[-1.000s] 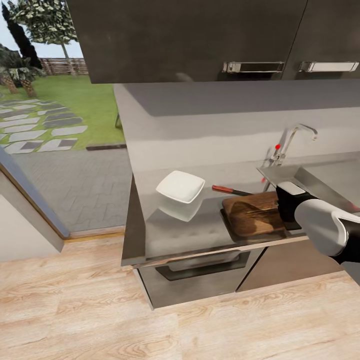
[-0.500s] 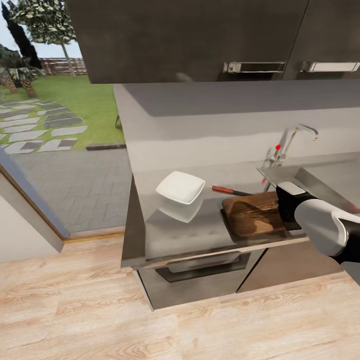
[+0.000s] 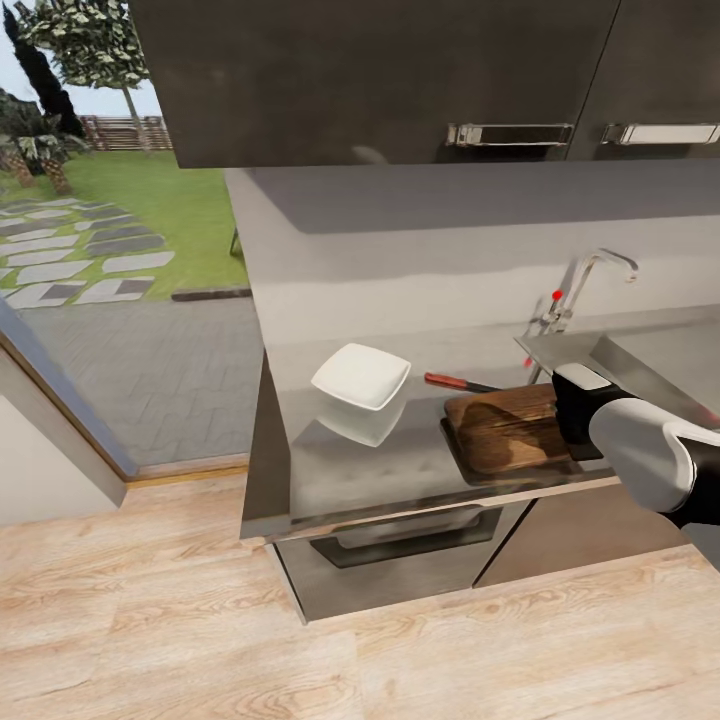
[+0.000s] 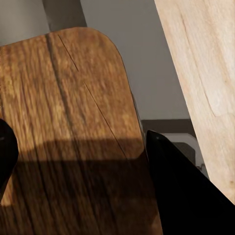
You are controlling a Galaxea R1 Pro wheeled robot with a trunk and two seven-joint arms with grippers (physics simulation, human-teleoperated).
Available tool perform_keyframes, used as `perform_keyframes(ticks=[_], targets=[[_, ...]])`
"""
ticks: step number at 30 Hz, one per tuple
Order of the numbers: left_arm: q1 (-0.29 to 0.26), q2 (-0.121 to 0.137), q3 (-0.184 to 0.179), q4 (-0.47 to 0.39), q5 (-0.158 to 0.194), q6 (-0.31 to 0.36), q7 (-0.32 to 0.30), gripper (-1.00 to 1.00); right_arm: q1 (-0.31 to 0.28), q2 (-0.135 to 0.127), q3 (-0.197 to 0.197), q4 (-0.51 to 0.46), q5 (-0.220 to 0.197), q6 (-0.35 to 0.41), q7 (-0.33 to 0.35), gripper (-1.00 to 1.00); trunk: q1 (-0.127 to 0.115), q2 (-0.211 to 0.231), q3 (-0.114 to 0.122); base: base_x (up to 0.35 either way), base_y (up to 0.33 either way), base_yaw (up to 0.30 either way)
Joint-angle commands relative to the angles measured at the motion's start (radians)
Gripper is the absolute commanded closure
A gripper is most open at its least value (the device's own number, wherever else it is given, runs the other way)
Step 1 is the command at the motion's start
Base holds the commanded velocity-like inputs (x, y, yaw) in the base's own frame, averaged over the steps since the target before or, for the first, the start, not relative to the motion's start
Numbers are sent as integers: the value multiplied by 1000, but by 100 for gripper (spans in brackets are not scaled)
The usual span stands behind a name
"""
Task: In the kitchen, take the Vidalia onion out of the sink, dice it on the chopping board with the paring knife, put the diced onion into the bowl on the countertop, then place both the paring knife and the chopping board into the sink.
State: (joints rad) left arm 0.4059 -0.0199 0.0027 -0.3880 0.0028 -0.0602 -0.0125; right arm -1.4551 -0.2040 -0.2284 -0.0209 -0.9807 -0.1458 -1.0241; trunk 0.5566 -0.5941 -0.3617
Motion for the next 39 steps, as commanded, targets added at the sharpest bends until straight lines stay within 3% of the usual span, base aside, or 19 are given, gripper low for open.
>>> perform_keyframes(ticks=[1, 8, 9, 34, 39], targets=[[1, 0, 0, -2, 0, -1, -1, -100, -1, 0, -8, -1, 1, -12, -1, 100, 0, -1, -1, 0, 0, 0], [1, 0, 0, -2, 0, -1, -1, -100, -1, 0, -8, -1, 1, -12, -1, 100, 0, -1, -1, 0, 0, 0], [1, 0, 0, -2, 0, -1, -1, -100, -1, 0, -8, -1, 1, -12, -1, -100, 0, -1, -1, 0, 0, 0], [1, 0, 0, -4, -1, -1, -1, -100, -1, 4, -2, -19, -1, -9, -5, -100, 0, -1, -1, 0, 0, 0], [1, 0, 0, -6, -1, -1, -1, -100, -1, 22, 31, -60, 29, 2, -5, -100, 0, -1, -1, 0, 0, 0]])
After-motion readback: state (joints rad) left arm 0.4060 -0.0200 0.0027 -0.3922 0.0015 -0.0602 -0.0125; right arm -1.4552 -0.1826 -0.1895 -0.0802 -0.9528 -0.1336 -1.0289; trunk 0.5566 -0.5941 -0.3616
